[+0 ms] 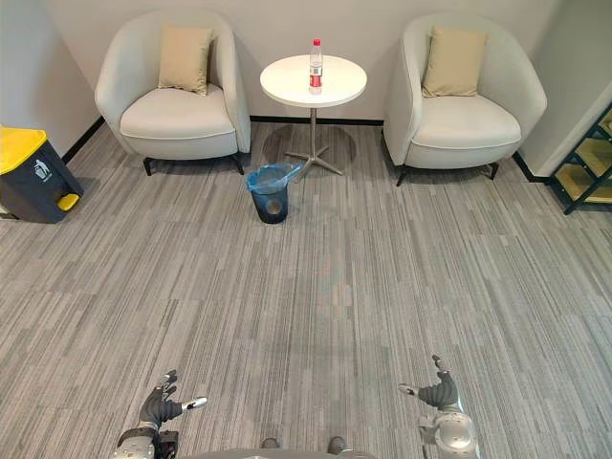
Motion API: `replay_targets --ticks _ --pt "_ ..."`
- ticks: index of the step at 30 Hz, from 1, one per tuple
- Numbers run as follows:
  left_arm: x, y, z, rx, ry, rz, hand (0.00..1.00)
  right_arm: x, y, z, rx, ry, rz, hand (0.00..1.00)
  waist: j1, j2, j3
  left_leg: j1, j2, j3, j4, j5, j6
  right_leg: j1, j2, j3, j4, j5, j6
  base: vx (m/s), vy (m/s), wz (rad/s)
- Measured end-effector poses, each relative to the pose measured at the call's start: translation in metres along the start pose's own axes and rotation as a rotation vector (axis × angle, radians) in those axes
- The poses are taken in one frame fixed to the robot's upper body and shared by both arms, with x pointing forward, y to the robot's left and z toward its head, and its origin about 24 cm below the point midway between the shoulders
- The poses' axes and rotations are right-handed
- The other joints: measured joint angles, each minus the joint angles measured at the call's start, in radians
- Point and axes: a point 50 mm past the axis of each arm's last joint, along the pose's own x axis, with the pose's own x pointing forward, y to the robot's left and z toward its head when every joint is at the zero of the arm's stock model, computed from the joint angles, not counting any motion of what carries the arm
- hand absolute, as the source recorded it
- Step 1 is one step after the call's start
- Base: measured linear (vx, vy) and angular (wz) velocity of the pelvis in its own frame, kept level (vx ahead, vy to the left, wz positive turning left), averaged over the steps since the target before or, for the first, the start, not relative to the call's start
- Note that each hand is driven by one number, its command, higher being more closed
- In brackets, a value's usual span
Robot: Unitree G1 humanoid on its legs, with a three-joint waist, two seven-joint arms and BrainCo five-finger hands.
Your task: Gather rubbish on tea table into small bin, then transfer packed bag to large trash can.
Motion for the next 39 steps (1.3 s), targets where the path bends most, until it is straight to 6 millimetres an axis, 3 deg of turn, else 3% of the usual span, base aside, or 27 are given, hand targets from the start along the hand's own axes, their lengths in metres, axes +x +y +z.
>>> replay_targets --ticks 9,23,26,27,29,30,31,33,35,37,39 --pt "0.000 -0.001 0.000 0.089 -0.006 -0.029 0.00 0.000 -0.003 0.000 -0.056 -0.006 0.011 0.00 -0.024 0.002 -0.007 -0.006 0.000 0.004 0.000 0.000 0.000 -0.013 0.000 0.004 0.008 -0.004 0.001 0.00 -0.002 -0.01" --pt "-0.001 -0.015 -0.001 0.043 0.010 -0.041 0.00 -0.002 -0.002 -0.005 0.032 0.023 -0.018 0.00 -0.027 0.022 -0.017 -0.053 0.005 0.018 0.028 -0.021 0.007 -0.069 0.002 0.011 0.045 -0.023 -0.009 -0.04 -0.010 -0.03" --pt "0.000 -0.016 0.001 0.038 0.006 -0.033 0.00 0.000 0.004 0.000 0.080 0.020 -0.019 0.00 -0.020 0.022 -0.013 -0.104 0.013 0.043 0.094 -0.064 0.013 -0.117 0.004 0.036 0.084 -0.045 -0.008 0.04 0.004 -0.25" --pt "0.001 -0.016 0.003 0.026 0.001 -0.025 0.00 0.003 0.004 0.003 0.094 0.017 -0.022 0.00 -0.020 0.025 -0.010 -0.131 0.017 0.051 0.139 -0.093 0.017 -0.154 0.001 0.042 0.143 -0.078 -0.005 0.06 0.023 -0.23" --pt "0.002 -0.015 0.010 0.018 -0.026 -0.018 0.00 0.006 0.006 0.009 0.114 0.007 -0.025 0.00 -0.017 0.021 0.001 -0.168 0.018 0.071 0.214 -0.153 0.025 -0.233 -0.012 0.062 0.295 -0.164 0.011 0.07 0.038 -0.25" --pt "0.002 -0.014 0.015 0.019 -0.047 -0.016 0.00 0.007 0.008 0.011 0.123 0.004 -0.028 0.00 -0.019 0.003 0.017 -0.187 0.009 0.074 0.266 -0.196 0.041 -0.277 -0.032 0.063 0.406 -0.228 0.033 0.06 0.043 -0.07" --pt "0.003 -0.013 0.016 0.020 -0.052 -0.015 0.00 0.007 0.010 0.011 0.126 0.007 -0.029 0.00 -0.021 0.004 0.021 -0.187 0.006 0.074 0.283 -0.215 0.043 -0.290 -0.041 0.062 0.461 -0.247 0.043 0.11 0.046 -0.12" --pt "0.007 -0.011 0.025 0.025 -0.079 -0.009 0.00 0.007 0.019 0.014 0.138 0.011 -0.008 0.00 -0.020 -0.003 0.047 -0.164 0.011 0.074 0.336 -0.275 0.057 -0.427 -0.081 0.017 0.783 -0.247 0.075 0.22 0.033 -0.10" --pt "0.010 -0.007 0.031 0.037 -0.093 0.004 0.00 0.007 0.024 0.015 0.145 0.016 0.002 0.00 -0.022 -0.014 0.076 -0.109 0.015 0.072 0.342 -0.312 0.061 -0.486 -0.117 -0.046 0.891 -0.293 0.055 0.44 -0.004 -0.06" --pt "0.012 -0.006 0.036 0.037 -0.106 0.013 0.00 0.009 0.022 0.018 0.139 0.005 0.000 0.00 -0.025 -0.007 0.084 -0.058 0.039 0.076 0.328 -0.334 0.043 -0.527 -0.133 -0.119 0.828 -0.303 0.040 0.41 -0.032 0.00" --pt "0.018 -0.008 0.049 0.032 -0.143 0.016 0.00 0.014 0.018 0.027 0.108 -0.028 0.004 0.00 -0.041 0.017 0.096 0.024 0.092 0.066 0.244 -0.332 0.022 -0.581 -0.110 -0.184 0.662 -0.270 0.030 0.63 -0.122 0.34"
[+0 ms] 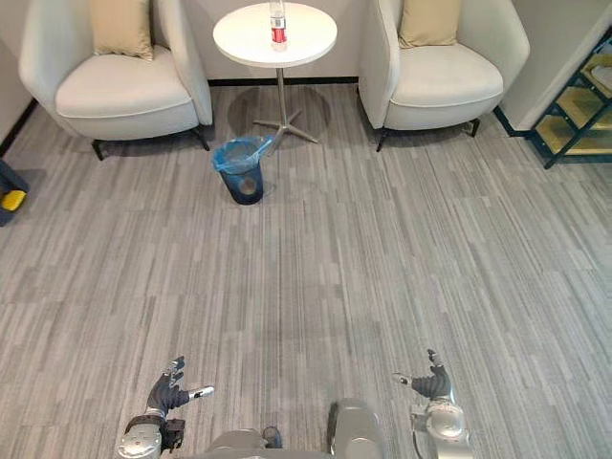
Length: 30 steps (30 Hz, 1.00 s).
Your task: Gather rubbish on tea table into small bin, then transfer packed bag to large trash can.
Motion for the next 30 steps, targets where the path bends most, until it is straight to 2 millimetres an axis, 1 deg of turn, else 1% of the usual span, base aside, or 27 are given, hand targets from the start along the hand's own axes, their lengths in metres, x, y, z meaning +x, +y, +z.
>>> replay_targets --ticks 1,2,3,4,5,6,7,8,9,10,11,12,13,15,16,17,18,19,20,21,22,23,24,25,26,28,30 --pt "0.005 0.000 0.008 -0.002 -0.024 0.008 0.00 0.003 -0.001 0.008 -0.001 -0.024 -0.005 0.00 -0.018 0.002 0.004 0.042 0.026 -0.005 -0.048 0.019 -0.038 -0.039 0.023 -0.015 -0.154 0.103 0.002 0.65 -0.170 0.39" --pt "0.006 -0.001 0.010 -0.003 -0.029 0.008 0.00 0.004 -0.002 0.009 -0.003 -0.029 -0.008 0.00 -0.017 -0.002 0.004 0.058 0.032 -0.005 -0.054 0.022 -0.053 -0.046 0.027 -0.011 -0.190 0.187 -0.027 0.84 -0.243 0.38" --pt "0.007 -0.005 0.013 -0.012 -0.035 0.002 0.00 0.004 -0.005 0.008 -0.011 -0.027 -0.014 0.00 -0.019 0.001 0.006 0.081 0.053 -0.007 -0.052 0.021 -0.090 -0.034 0.040 -0.012 -0.190 0.277 -0.099 0.73 -0.234 0.14" --pt "0.011 -0.009 0.019 -0.023 -0.054 -0.008 0.00 0.010 -0.004 0.021 -0.001 -0.061 -0.026 0.00 -0.016 0.025 0.011 0.047 0.090 -0.007 0.033 0.073 -0.155 -0.037 0.050 -0.034 -0.115 0.198 -0.110 0.72 -0.250 0.12" --pt "0.012 -0.010 0.020 -0.025 -0.054 -0.009 0.00 0.010 -0.004 0.022 0.000 -0.064 -0.026 0.00 -0.015 0.025 0.011 0.037 0.092 -0.012 0.061 0.090 -0.158 -0.033 0.048 -0.034 -0.102 0.183 -0.111 0.69 -0.272 0.11" --pt "0.013 -0.015 0.020 -0.038 -0.049 -0.015 0.00 0.010 -0.003 0.022 -0.003 -0.066 -0.022 0.00 -0.016 0.023 0.015 -0.013 0.099 -0.019 0.225 0.194 -0.123 0.028 0.046 -0.037 -0.103 0.131 -0.111 0.84 -0.333 0.29" --pt "0.010 -0.021 0.016 -0.053 -0.034 -0.025 0.00 0.010 -0.001 0.023 -0.009 -0.071 -0.016 0.00 -0.010 0.022 0.031 -0.122 0.153 -0.018 0.547 0.307 -0.074 0.179 0.079 -0.046 -0.204 0.110 -0.110 0.70 -0.269 0.25" --pt "0.010 -0.021 0.015 -0.054 -0.033 -0.025 0.00 0.010 -0.001 0.024 -0.010 -0.074 -0.014 0.00 -0.007 0.024 0.033 -0.145 0.168 -0.014 0.616 0.298 -0.064 0.209 0.090 -0.046 -0.227 0.109 -0.110 0.68 -0.241 0.09" --pt "0.008 -0.020 0.012 -0.052 -0.023 -0.021 0.00 0.012 0.005 0.030 -0.011 -0.093 0.005 0.00 0.003 0.036 0.043 -0.233 0.210 0.006 0.858 0.245 -0.013 0.333 0.132 -0.031 -0.319 0.105 -0.115 0.50 -0.164 -0.30" --pt "0.008 -0.019 0.012 -0.052 -0.019 -0.020 0.00 0.012 0.008 0.036 0.004 -0.117 0.012 0.00 0.026 0.013 0.059 -0.315 0.220 0.020 0.976 0.205 0.011 0.425 0.150 -0.007 -0.390 0.102 -0.113 0.61 -0.189 -0.41" --pt "0.008 -0.019 0.012 -0.053 -0.022 -0.020 0.00 0.013 0.009 0.040 0.018 -0.129 0.012 0.00 0.046 0.009 0.061 -0.360 0.213 0.033 0.993 0.188 0.016 0.470 0.154 0.006 -0.424 0.101 -0.113 0.58 -0.141 -0.50" --pt "0.008 -0.020 0.013 -0.054 -0.026 -0.021 0.00 0.016 0.010 0.047 0.034 -0.153 0.012 0.00 0.058 -0.011 0.074 -0.445 0.188 0.056 0.966 0.159 0.009 0.532 0.152 0.028 -0.477 0.095 -0.107 0.46 -0.081 -0.35" --pt "0.008 -0.020 0.013 -0.055 -0.026 -0.021 0.00 0.017 0.010 0.051 0.038 -0.164 0.009 0.00 0.065 -0.017 0.078 -0.492 0.170 0.059 0.931 0.146 0.000 0.556 0.150 0.033 -0.495 0.089 -0.101 0.69 -0.059 -0.41" --pt "0.008 -0.021 0.015 -0.058 -0.035 -0.023 0.00 0.019 0.010 0.058 0.047 -0.183 0.001 0.00 0.086 -0.037 0.096 -0.614 0.078 0.083 0.677 0.129 -0.009 0.631 0.116 0.065 -0.517 0.035 -0.068 0.71 0.043 -0.41" --pt "0.007 -0.021 0.015 -0.060 -0.035 -0.024 0.00 0.020 0.009 0.059 0.051 -0.184 -0.004 0.00 0.097 -0.042 0.098 -0.632 0.052 0.091 0.585 0.133 -0.016 0.648 0.101 0.074 -0.519 0.015 -0.054 0.50 0.097 -0.45" --pt "0.005 -0.025 0.014 -0.072 -0.035 -0.027 0.00 0.019 0.005 0.055 0.051 -0.173 -0.016 0.00 0.104 -0.039 0.096 -0.643 0.006 0.101 0.378 0.176 -0.049 0.685 0.093 0.087 -0.530 -0.011 -0.034 0.53 0.128 -0.46" --pt "0.002 -0.026 0.010 -0.080 -0.026 -0.029 0.00 0.018 0.003 0.052 0.044 -0.166 -0.021 0.00 0.108 -0.018 0.083 -0.645 -0.004 0.101 0.238 0.233 -0.019 0.707 0.105 0.106 -0.538 -0.034 -0.018 0.70 0.222 -0.72" --pt "-0.003 -0.025 0.001 -0.075 0.001 -0.026 0.00 0.016 0.006 0.046 0.046 -0.145 -0.017 0.00 0.119 -0.013 0.061 -0.664 -0.011 0.082 0.264 0.342 0.087 0.739 0.102 0.140 -0.515 -0.102 0.017 1.03 0.323 -0.56" --pt "-0.001 -0.023 0.002 -0.069 0.008 -0.018 0.00 0.013 0.014 0.036 0.057 -0.106 0.000 0.00 0.123 -0.057 0.046 -0.672 -0.030 0.107 0.345 0.254 0.091 0.719 0.046 0.154 -0.414 -0.138 0.032 0.90 0.296 -0.38" --pt "0.000 -0.025 0.004 -0.074 0.002 -0.024 0.00 0.012 0.015 0.032 0.058 -0.091 0.002 0.00 0.124 -0.064 0.041 -0.663 -0.042 0.111 0.359 0.221 0.094 0.674 0.023 0.162 -0.300 -0.142 0.039 0.88 0.283 0.00" --pt "0.000 -0.028 0.005 -0.075 -0.003 -0.034 0.00 0.010 0.019 0.028 0.054 -0.077 0.010 0.00 0.122 -0.071 0.040 -0.618 -0.069 0.111 0.360 0.176 0.109 0.582 -0.019 0.193 -0.040 -0.104 0.099 0.55 0.190 0.14" --pt "0.001 -0.028 0.006 -0.071 -0.004 -0.036 0.00 0.009 0.021 0.026 0.055 -0.071 0.018 0.00 0.109 -0.076 0.041 -0.569 -0.091 0.104 0.357 0.144 0.117 0.519 -0.037 0.221 0.156 -0.064 0.183 0.69 0.203 0.34" --pt "0.001 -0.026 0.005 -0.063 -0.001 -0.033 0.00 0.007 0.024 0.022 0.051 -0.057 0.027 0.00 0.095 -0.079 0.042 -0.488 -0.115 0.095 0.342 0.106 0.127 0.443 -0.046 0.226 0.381 -0.061 0.186 0.55 0.121 0.30" --pt "0.001 -0.026 0.005 -0.061 0.002 -0.032 0.00 0.006 0.025 0.021 0.048 -0.056 0.031 0.00 0.094 -0.077 0.043 -0.435 -0.123 0.095 0.323 0.088 0.130 0.409 -0.054 0.220 0.454 -0.071 0.161 0.67 0.115 0.18" --pt "0.000 -0.027 0.004 -0.056 0.003 -0.036 0.00 0.006 0.026 0.022 0.037 -0.059 0.039 0.00 0.091 -0.067 0.044 -0.334 -0.130 0.088 0.274 0.063 0.130 0.347 -0.055 0.186 0.499 -0.089 0.078 0.65 0.083 0.10" --pt "0.002 -0.023 0.007 -0.053 -0.012 -0.020 0.00 0.005 0.032 0.026 0.025 -0.080 0.063 0.00 0.060 -0.042 0.036 -0.182 -0.132 0.026 0.165 0.049 0.120 0.204 -0.028 0.107 0.376 -0.125 0.014 0.81 0.036 0.55" --pt "0.005 -0.024 0.012 -0.062 -0.026 -0.022 0.00 0.003 0.029 0.025 0.023 -0.090 0.061 0.00 0.029 -0.033 0.038 -0.121 -0.127 -0.034 0.120 0.048 0.117 0.126 0.006 0.142 0.184 -0.117 0.022 0.57 -0.051 1.01"
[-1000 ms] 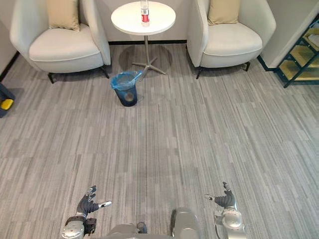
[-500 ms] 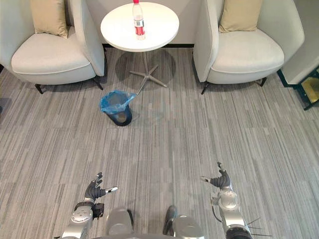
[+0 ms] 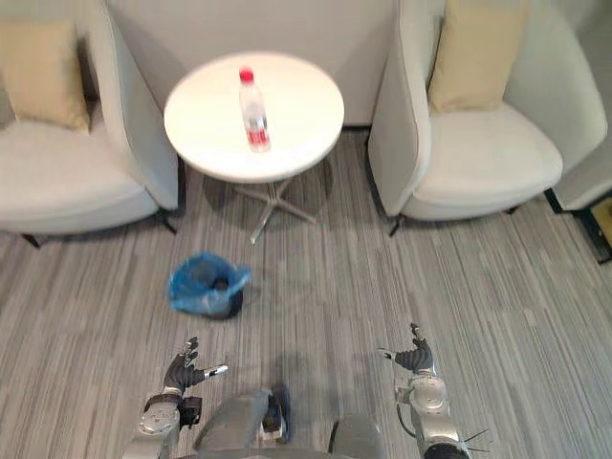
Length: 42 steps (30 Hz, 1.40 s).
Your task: Gather rubbish on tea table into small bin, then transfer packed bag to large trash can.
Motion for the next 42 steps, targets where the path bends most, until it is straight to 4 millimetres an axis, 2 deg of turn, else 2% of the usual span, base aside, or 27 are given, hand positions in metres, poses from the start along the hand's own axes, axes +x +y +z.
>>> replay_targets --ticks 1,2,3,4,5,6,7,8,10,11,13,15,16,17,18,19,21,22,23,25,26,28,30,33,36,42 --pt "0.002 -0.003 0.004 -0.006 -0.009 -0.005 0.00 -0.002 -0.004 -0.005 -0.007 0.015 -0.004 0.00 -0.015 0.010 0.005 0.042 0.019 -0.042 -0.017 -0.008 -0.015 -0.030 0.033 0.075 -0.229 0.071 0.014 0.54 -0.102 1.16" --pt "0.003 -0.004 0.005 -0.009 -0.012 -0.007 0.00 -0.003 -0.006 -0.008 -0.008 0.024 -0.009 0.00 -0.015 0.008 0.003 0.060 0.023 -0.063 -0.020 -0.013 -0.029 -0.035 0.041 0.111 -0.332 0.128 0.020 0.69 -0.170 1.29" --pt "0.004 -0.006 0.006 -0.013 -0.015 -0.010 0.00 -0.006 -0.009 -0.014 -0.012 0.044 -0.012 0.00 -0.015 0.011 0.001 0.099 0.046 -0.099 -0.016 -0.035 -0.079 -0.029 0.055 0.150 -0.451 0.299 0.026 0.87 -0.300 1.13" --pt "0.003 -0.006 0.004 -0.013 -0.005 -0.010 0.00 -0.008 -0.010 -0.018 -0.017 0.055 -0.009 0.00 -0.014 0.015 -0.001 0.122 0.083 -0.141 0.010 -0.061 -0.122 0.003 0.078 0.167 -0.484 0.452 -0.005 0.88 -0.321 0.95" --pt "0.003 -0.009 0.001 -0.020 0.009 -0.014 0.00 -0.008 -0.012 -0.018 -0.019 0.057 -0.014 0.00 -0.005 0.039 -0.010 0.118 0.112 -0.161 0.036 -0.063 -0.132 0.010 0.097 0.141 -0.467 0.436 -0.017 0.72 -0.284 0.74" --pt "0.004 -0.009 0.001 -0.018 0.009 -0.016 0.00 -0.004 -0.009 -0.008 -0.009 0.025 -0.009 0.00 0.003 0.040 -0.012 0.071 0.131 -0.168 0.129 -0.017 -0.182 0.009 0.095 0.106 -0.414 0.383 -0.049 0.52 -0.224 0.54" --pt "0.004 -0.011 0.001 -0.022 0.011 -0.018 0.00 -0.002 -0.008 -0.005 -0.008 0.013 -0.007 0.00 -0.001 0.040 -0.012 0.044 0.128 -0.167 0.199 0.019 -0.182 0.021 0.090 0.088 -0.402 0.365 -0.061 0.60 -0.274 0.92" --pt "0.003 -0.015 0.000 -0.035 0.015 -0.022 0.00 -0.002 -0.007 -0.001 -0.014 -0.003 0.003 0.00 -0.010 0.037 -0.008 -0.043 0.136 -0.154 0.407 0.148 -0.168 0.091 0.080 0.059 -0.422 0.336 -0.074 0.57 -0.272 0.85" --pt "0.002 -0.017 -0.001 -0.044 0.020 -0.025 0.00 -0.002 0.000 0.004 -0.020 -0.026 0.026 0.00 0.013 0.034 0.009 -0.153 0.204 -0.087 0.666 0.116 -0.128 0.237 0.089 0.041 -0.493 0.319 -0.095 0.50 -0.207 0.60" --pt "0.002 -0.018 -0.001 -0.046 0.020 -0.027 0.00 -0.001 0.003 0.009 -0.019 -0.051 0.035 0.00 0.031 0.026 0.016 -0.204 0.218 -0.046 0.719 0.088 -0.124 0.310 0.087 0.037 -0.535 0.315 -0.102 0.53 -0.178 0.24" --pt "0.002 -0.018 -0.001 -0.046 0.019 -0.028 0.00 0.002 0.002 0.019 -0.013 -0.094 0.032 0.00 0.048 0.022 0.022 -0.294 0.217 -0.001 0.620 0.074 -0.130 0.380 0.078 0.021 -0.593 0.314 -0.100 0.44 -0.076 0.10" --pt "0.002 -0.018 -0.001 -0.046 0.020 -0.029 0.00 0.004 0.000 0.027 -0.001 -0.126 0.018 0.00 0.044 0.029 0.033 -0.333 0.211 0.059 0.404 0.087 -0.161 0.416 0.067 0.007 -0.608 0.283 -0.065 0.31 0.040 0.12" --pt "0.001 -0.022 -0.002 -0.050 0.023 -0.038 0.00 0.002 -0.005 0.027 -0.002 -0.135 0.006 0.00 0.035 0.060 0.028 -0.330 0.208 0.094 0.216 0.227 -0.166 0.436 0.082 -0.008 -0.606 0.245 -0.040 0.25 0.077 0.31" --pt "0.000 -0.025 -0.002 -0.050 0.022 -0.047 0.00 0.000 -0.010 0.026 -0.006 -0.140 -0.008 0.00 0.032 0.094 0.024 -0.329 0.218 0.121 0.163 0.264 -0.097 0.452 0.104 -0.011 -0.600 0.205 -0.025 0.31 0.114 0.62" --pt "0.005 -0.021 0.004 -0.045 0.007 -0.039 0.00 -0.001 -0.005 0.024 0.005 -0.130 -0.004 0.00 0.018 0.067 0.035 -0.307 0.194 0.131 0.141 0.235 -0.086 0.458 0.077 -0.017 -0.582 0.168 -0.007 0.24 0.096 0.51" --pt "0.005 -0.019 0.005 -0.040 0.003 -0.035 0.00 -0.002 -0.002 0.025 0.007 -0.135 0.003 0.00 0.023 0.048 0.038 -0.301 0.176 0.131 0.124 0.236 -0.086 0.451 0.061 -0.019 -0.567 0.156 -0.002 0.24 0.093 0.41" --pt "0.003 -0.016 0.000 -0.032 0.019 -0.030 0.00 -0.004 0.003 0.040 -0.017 -0.205 0.016 0.00 0.023 0.021 0.036 -0.296 0.133 0.130 0.111 0.219 -0.073 0.423 0.018 -0.014 -0.504 0.122 0.009 0.21 0.067 0.10" --pt "0.000 -0.015 -0.006 -0.032 0.035 -0.030 0.00 -0.004 0.004 0.053 -0.026 -0.260 0.013 0.00 0.021 0.018 0.037 -0.286 0.123 0.141 0.111 0.187 -0.068 0.402 -0.003 0.005 -0.432 0.105 0.015 0.17 0.074 -0.04" --pt "-0.002 -0.015 -0.009 -0.031 0.045 -0.028 0.00 -0.004 0.006 0.057 -0.036 -0.280 0.016 0.00 0.021 0.017 0.038 -0.274 0.116 0.145 0.107 0.172 -0.072 0.384 -0.012 0.020 -0.381 0.100 0.022 0.13 0.093 -0.17" --pt "-0.008 -0.012 -0.018 -0.014 0.072 -0.029 0.00 -0.006 0.012 0.077 -0.056 -0.365 0.036 0.00 0.016 0.012 0.036 -0.226 0.096 0.147 0.084 0.162 -0.061 0.296 -0.039 0.079 -0.168 0.103 0.029 0.14 0.057 0.04" --pt "-0.008 -0.010 -0.019 0.002 0.073 -0.034 0.00 -0.010 0.015 0.081 -0.064 -0.402 0.042 0.00 0.016 0.009 0.033 -0.210 0.092 0.136 0.081 0.158 -0.058 0.271 -0.027 0.140 -0.142 0.075 0.018 0.15 -0.004 0.25" --pt "-0.007 -0.007 -0.018 0.009 0.067 -0.029 0.00 -0.015 0.018 0.089 -0.065 -0.453 0.057 0.00 0.015 0.000 0.026 -0.209 0.085 0.121 0.079 0.162 -0.060 0.236 -0.011 0.181 -0.193 0.055 0.013 0.13 -0.072 0.41" --pt "-0.007 -0.007 -0.020 0.012 0.075 -0.028 0.00 -0.017 0.017 0.096 -0.067 -0.491 0.058 0.00 0.009 -0.008 0.012 -0.212 0.052 0.077 0.088 0.163 -0.062 0.238 -0.020 0.177 -0.329 0.091 0.030 0.18 -0.143 0.72" --pt "-0.014 -0.018 -0.028 -0.009 0.095 -0.052 0.00 -0.016 0.016 0.100 -0.094 -0.520 0.065 0.00 0.016 0.030 -0.026 -0.210 0.057 0.030 0.022 0.198 -0.095 0.280 -0.002 0.136 -0.445 0.138 0.014 0.12 -0.072 0.34" --pt "-0.015 -0.018 -0.032 -0.002 0.109 -0.055 0.00 -0.017 0.019 0.104 -0.114 -0.546 0.078 0.00 0.018 0.033 -0.030 -0.197 0.064 0.011 -0.039 0.232 -0.109 0.320 0.020 0.112 -0.525 0.179 0.003 0.10 -0.085 0.19" --pt "-0.018 -0.028 -0.036 0.024 0.121 -0.116 0.00 -0.019 0.026 0.101 -0.147 -0.544 0.130 0.00 0.017 0.031 -0.034 -0.124 0.056 -0.018 -0.154 0.295 -0.121 0.379 0.023 0.083 -0.580 0.201 -0.009 0.03 -0.060 0.16"
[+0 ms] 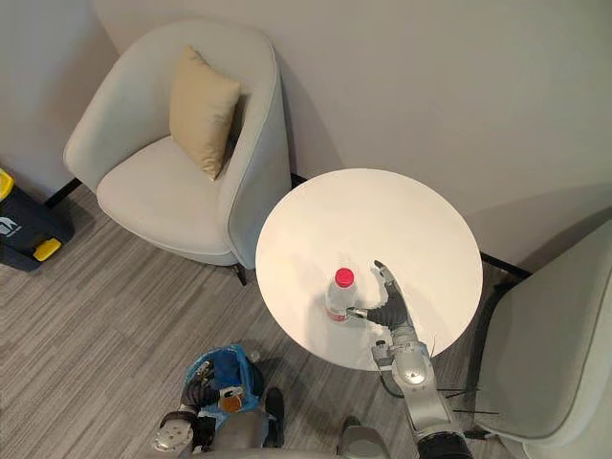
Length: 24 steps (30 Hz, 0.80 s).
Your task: Gather rubbish on tea table into small bin, then transfer packed bag to large trash can.
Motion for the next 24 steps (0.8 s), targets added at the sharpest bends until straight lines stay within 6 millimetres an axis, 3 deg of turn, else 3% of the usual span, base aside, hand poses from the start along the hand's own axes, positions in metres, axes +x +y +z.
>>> replay_targets --ticks 11,12,17,24 --pt "-0.004 -0.003 -0.012 0.020 0.042 -0.018 0.00 0.008 0.016 -0.006 -0.001 0.039 0.050 0.00 0.000 0.009 -0.008 0.063 -0.015 -0.063 -0.234 0.152 -0.005 -0.007 0.003 -0.061 -0.032 0.022 0.004 -0.10 -0.003 0.19" --pt "-0.004 -0.002 -0.011 0.020 0.041 -0.017 0.00 0.010 0.018 -0.006 0.003 0.042 0.052 1.00 0.002 0.011 -0.008 0.061 -0.017 -0.068 -0.240 0.156 -0.005 -0.007 0.003 -0.068 -0.035 0.019 0.009 -0.06 0.029 0.17" --pt "-0.006 -0.002 -0.014 0.020 0.047 -0.017 0.00 0.021 0.017 -0.003 -0.001 0.041 0.035 1.00 0.003 0.026 -0.018 0.040 -0.035 -0.098 -0.240 0.154 -0.003 -0.005 -0.007 -0.088 -0.054 0.017 0.012 -0.01 0.031 0.19" --pt "-0.006 -0.001 -0.012 0.022 0.040 -0.017 0.00 0.033 0.013 -0.001 0.064 0.066 -0.013 1.00 0.007 0.027 -0.019 0.038 -0.062 -0.137 -0.239 0.167 0.012 0.028 -0.018 -0.122 -0.074 0.023 0.022 0.09 -0.013 0.16"
